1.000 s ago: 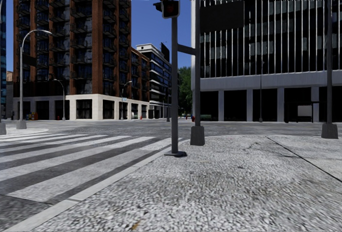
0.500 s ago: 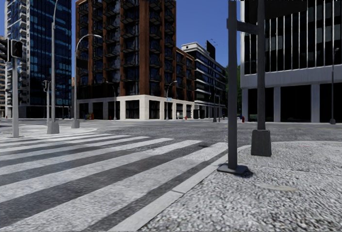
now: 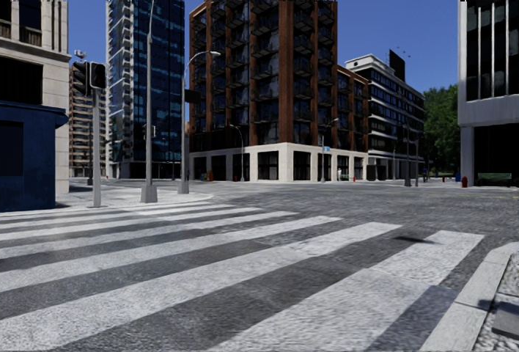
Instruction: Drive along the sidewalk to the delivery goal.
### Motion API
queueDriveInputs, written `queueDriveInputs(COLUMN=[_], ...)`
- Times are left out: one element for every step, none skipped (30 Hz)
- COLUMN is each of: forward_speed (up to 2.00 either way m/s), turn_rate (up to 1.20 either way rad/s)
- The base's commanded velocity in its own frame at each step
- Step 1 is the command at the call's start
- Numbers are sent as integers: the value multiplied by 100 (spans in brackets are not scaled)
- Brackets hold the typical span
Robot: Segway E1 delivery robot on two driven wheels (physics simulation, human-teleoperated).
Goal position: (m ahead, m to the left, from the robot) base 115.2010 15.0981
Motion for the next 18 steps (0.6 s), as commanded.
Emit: queueDriveInputs(forward_speed=[200,200,200,200,200,200,200,200,200,199,199,198,195,184,184,179,177,177], turn_rate=[59,59,59,59,59,59,59,59,59,59,59,59,59,59,59,59,59,59])
